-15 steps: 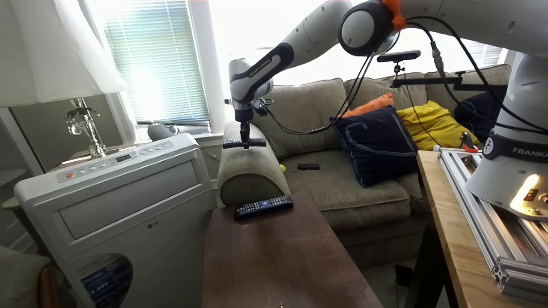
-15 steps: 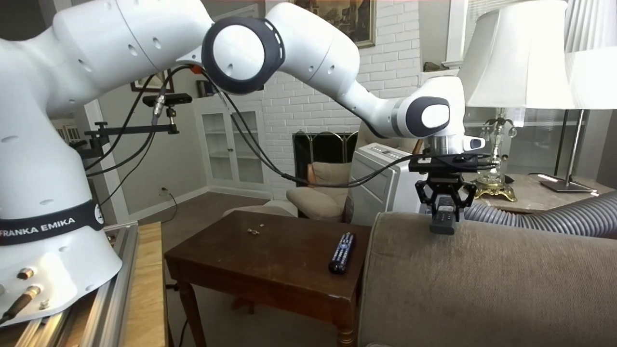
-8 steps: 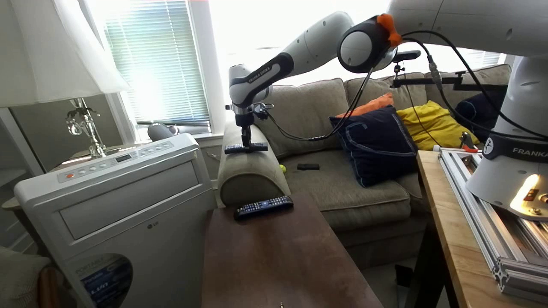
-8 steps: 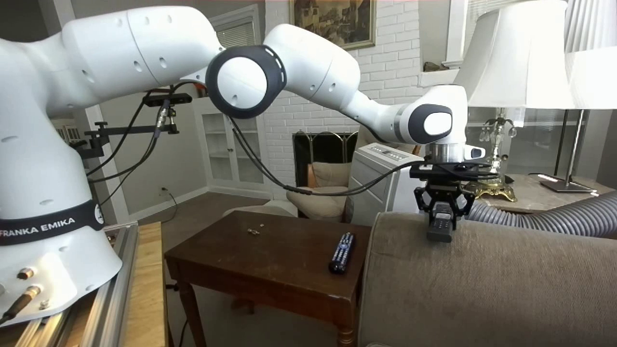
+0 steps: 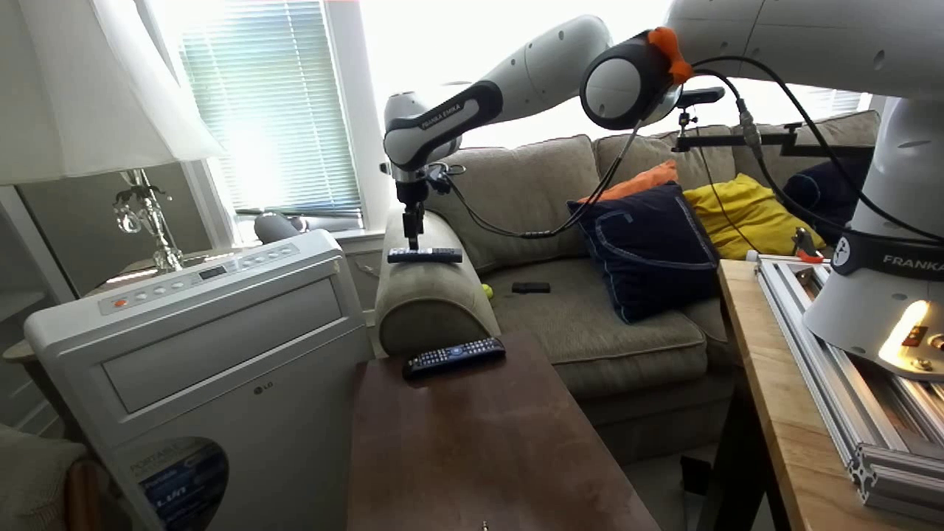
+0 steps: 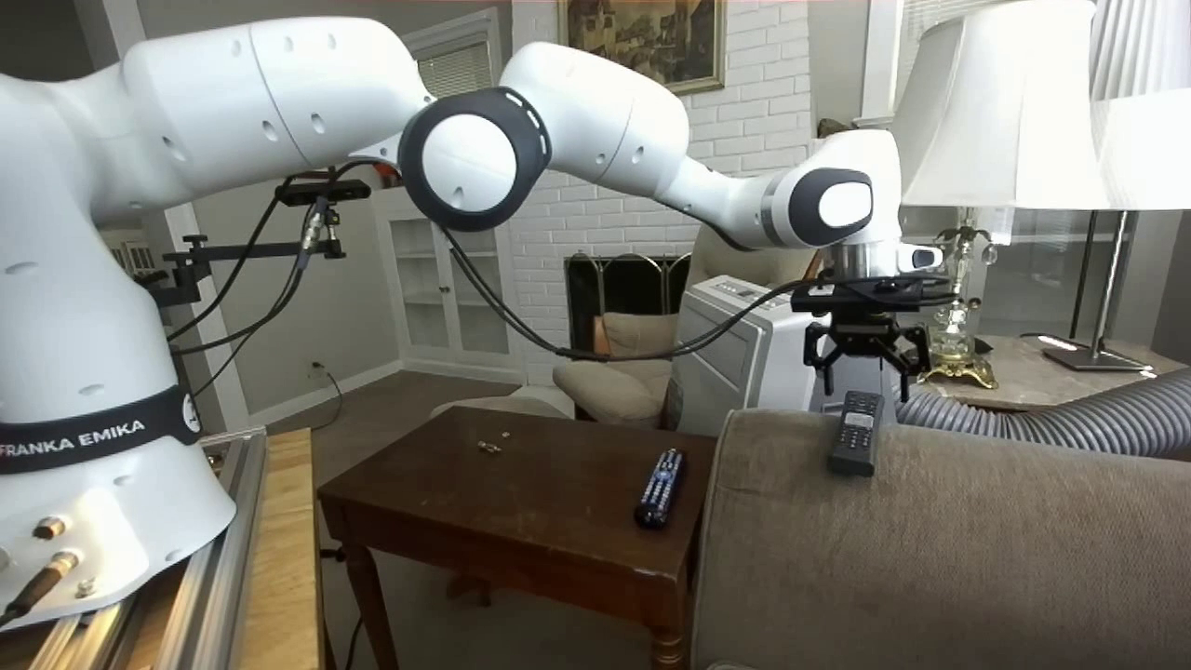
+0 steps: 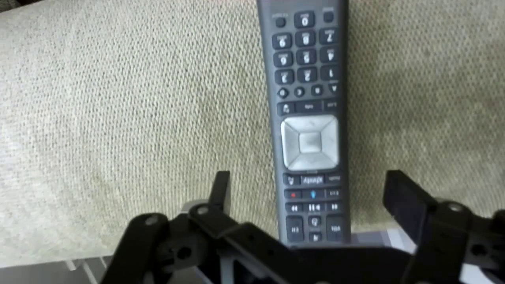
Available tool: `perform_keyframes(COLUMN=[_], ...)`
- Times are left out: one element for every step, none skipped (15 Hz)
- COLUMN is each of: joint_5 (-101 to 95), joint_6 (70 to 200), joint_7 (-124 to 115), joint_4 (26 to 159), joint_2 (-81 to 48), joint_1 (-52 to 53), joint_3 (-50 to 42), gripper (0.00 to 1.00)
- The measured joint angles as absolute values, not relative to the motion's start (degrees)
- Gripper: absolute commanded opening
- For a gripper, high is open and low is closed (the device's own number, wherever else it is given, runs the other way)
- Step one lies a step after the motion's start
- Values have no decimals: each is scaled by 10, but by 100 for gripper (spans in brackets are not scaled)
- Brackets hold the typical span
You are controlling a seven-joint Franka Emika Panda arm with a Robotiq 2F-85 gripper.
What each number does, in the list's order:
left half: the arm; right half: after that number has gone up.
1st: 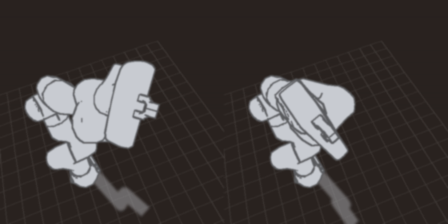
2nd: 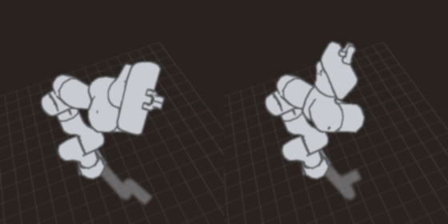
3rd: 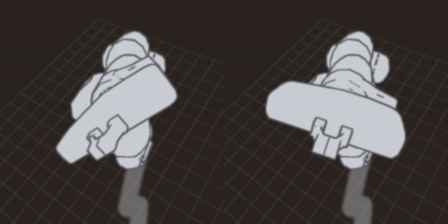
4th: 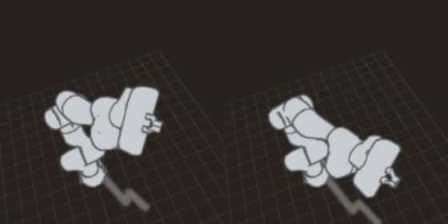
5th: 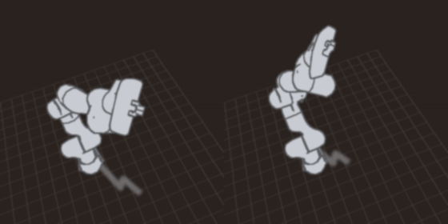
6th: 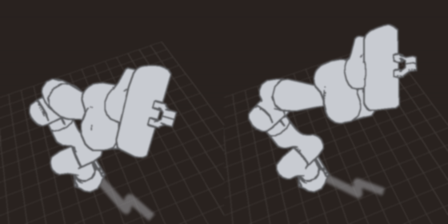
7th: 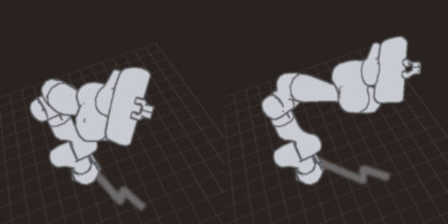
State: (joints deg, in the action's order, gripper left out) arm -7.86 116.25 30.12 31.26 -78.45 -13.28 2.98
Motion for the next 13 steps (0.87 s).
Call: perform_keyframes(joint_5=[-79,-79,-79,-79,-78,-77,-75,-74,-73,-72,-72,-72,-72], joint_6=[1163,1164,1165,1161,1151,1136,1129,1124,1120,1118,1117,1117,1117], joint_7=[286,264,235,203,173,143,113,82,52,23,-2,-21,-33], joint_4=[304,295,287,281,270,251,239,237,236,236,235,235,235], joint_2=[-780,-773,-764,-754,-746,-742,-736,-725,-713,-701,-691,-681,-673], joint_1=[-130,-126,-123,-120,-117,-113,-109,-106,-103,-101,-98,-96,-93], joint_3=[30,29,27,25,19,12,5,-1,-7,-12,-17,-23,-28], gripper=[100,100,100,100,100,100,100,100,100,100,100,100,100])
